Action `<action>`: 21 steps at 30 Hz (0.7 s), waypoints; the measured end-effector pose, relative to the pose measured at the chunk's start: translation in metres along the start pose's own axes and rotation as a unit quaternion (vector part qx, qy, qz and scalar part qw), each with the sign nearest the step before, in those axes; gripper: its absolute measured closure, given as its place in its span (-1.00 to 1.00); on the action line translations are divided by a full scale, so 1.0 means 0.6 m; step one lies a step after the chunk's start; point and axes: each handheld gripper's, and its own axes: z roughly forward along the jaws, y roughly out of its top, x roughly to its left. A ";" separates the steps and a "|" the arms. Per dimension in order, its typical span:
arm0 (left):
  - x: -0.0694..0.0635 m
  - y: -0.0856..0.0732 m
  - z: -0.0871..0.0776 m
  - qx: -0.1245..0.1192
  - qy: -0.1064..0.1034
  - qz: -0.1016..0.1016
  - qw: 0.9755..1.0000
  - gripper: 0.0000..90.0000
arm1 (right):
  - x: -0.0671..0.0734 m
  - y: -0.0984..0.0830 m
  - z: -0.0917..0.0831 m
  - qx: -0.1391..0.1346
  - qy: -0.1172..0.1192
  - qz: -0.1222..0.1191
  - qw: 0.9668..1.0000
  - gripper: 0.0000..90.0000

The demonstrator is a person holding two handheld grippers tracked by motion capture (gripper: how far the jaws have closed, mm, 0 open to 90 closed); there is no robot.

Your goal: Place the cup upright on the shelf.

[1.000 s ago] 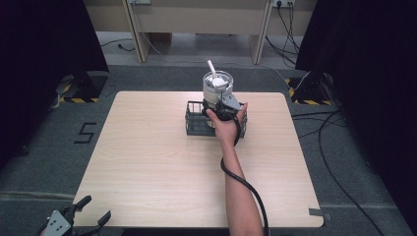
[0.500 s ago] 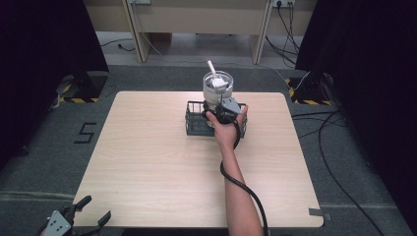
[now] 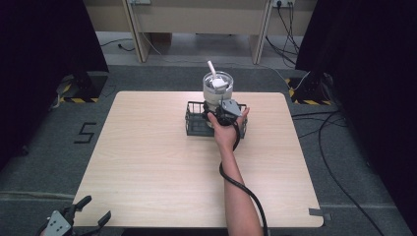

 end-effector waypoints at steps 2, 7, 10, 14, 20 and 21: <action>0.000 0.000 0.000 0.000 0.000 0.000 1.000 -0.64 | 0.000 -0.001 0.000 0.001 0.001 0.003 1.000 -0.82; 0.000 0.000 0.000 -0.001 0.000 0.000 1.000 -0.64 | 0.000 0.001 -0.001 0.006 0.000 0.008 1.000 -0.82; 0.000 0.000 0.000 0.000 -0.001 0.000 1.000 -0.64 | 0.000 0.001 -0.002 0.007 0.000 0.004 1.000 -0.82; 0.000 0.000 0.000 -0.001 0.000 -0.001 1.000 -0.64 | 0.000 0.001 -0.001 0.006 0.000 0.013 1.000 -0.83; 0.000 0.000 0.000 -0.001 -0.001 -0.002 1.000 -0.64 | -0.002 -0.002 0.003 0.009 0.004 0.025 1.000 -0.85; 0.000 0.000 0.000 -0.001 -0.001 -0.002 1.000 -0.64 | -0.002 -0.001 0.003 0.009 0.003 0.022 1.000 -0.85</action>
